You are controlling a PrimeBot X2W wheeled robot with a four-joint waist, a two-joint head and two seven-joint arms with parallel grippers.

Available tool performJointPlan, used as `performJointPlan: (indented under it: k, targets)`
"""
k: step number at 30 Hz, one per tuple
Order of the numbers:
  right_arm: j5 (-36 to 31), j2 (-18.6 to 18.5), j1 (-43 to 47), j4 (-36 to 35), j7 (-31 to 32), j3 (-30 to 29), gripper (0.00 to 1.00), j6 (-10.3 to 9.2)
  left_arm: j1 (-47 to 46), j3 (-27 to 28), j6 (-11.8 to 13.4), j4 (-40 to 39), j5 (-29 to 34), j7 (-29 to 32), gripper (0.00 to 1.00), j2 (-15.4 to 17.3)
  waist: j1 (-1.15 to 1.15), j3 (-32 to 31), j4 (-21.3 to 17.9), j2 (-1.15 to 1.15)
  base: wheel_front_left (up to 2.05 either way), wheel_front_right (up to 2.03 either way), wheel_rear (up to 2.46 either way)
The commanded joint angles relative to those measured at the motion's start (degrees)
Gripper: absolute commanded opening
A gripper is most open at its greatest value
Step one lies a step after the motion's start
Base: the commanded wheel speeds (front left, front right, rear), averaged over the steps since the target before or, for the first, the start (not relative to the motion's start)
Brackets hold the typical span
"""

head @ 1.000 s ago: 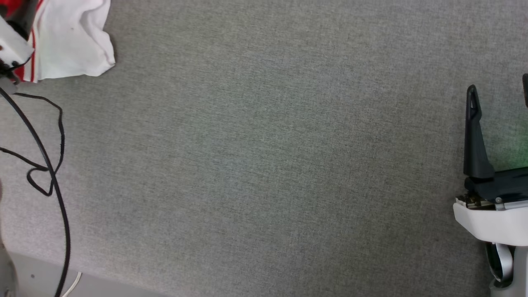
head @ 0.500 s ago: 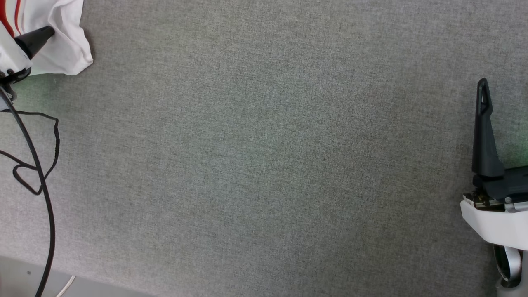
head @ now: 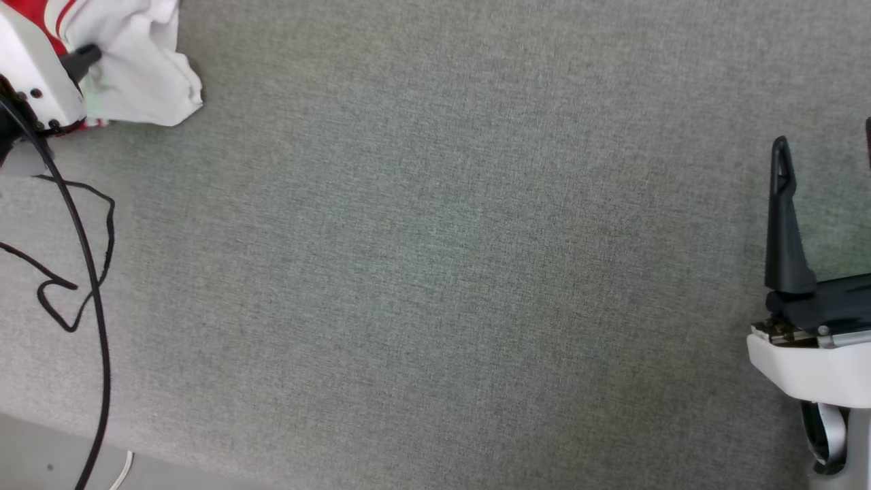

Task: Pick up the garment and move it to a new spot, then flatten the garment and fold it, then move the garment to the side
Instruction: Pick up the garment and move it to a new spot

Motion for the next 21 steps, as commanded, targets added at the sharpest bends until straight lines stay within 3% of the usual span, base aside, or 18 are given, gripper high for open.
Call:
performJointPlan:
  k: [1, 8, 11, 21]
  targets:
    - [0.3, 0.4, 0.2, 0.3, -0.2, 0.3, 1.00, -0.06, 0.0, -0.9, 0.0, -1.0, -0.4, -0.5, 0.00, 0.9, 0.00, -1.6, -0.1, 0.00, 0.00, 0.00, 0.00]
    - [1.8, 1.8, 0.5, 2.1, -0.2, 0.6, 1.00, -0.06, 0.0, -7.7, 0.0, -8.0, -3.4, -2.0, 0.00, 4.1, 0.00, -7.2, -1.2, 0.00, 0.00, 0.00, 0.00]
    - [2.5, 2.2, 0.9, 2.7, -0.2, 0.5, 1.00, -0.06, -0.1, -10.1, 0.0, -11.1, -5.9, -1.7, 0.00, 3.5, 0.00, -9.3, -1.8, 0.00, 0.00, 0.00, 0.00]
    - [5.9, 2.7, 1.2, 4.4, -0.2, 0.3, 1.00, -0.05, -0.9, -22.6, 0.0, -22.1, -6.1, -0.8, 0.00, 2.3, 0.00, -14.6, -5.6, 0.00, 0.00, 0.00, 0.00]
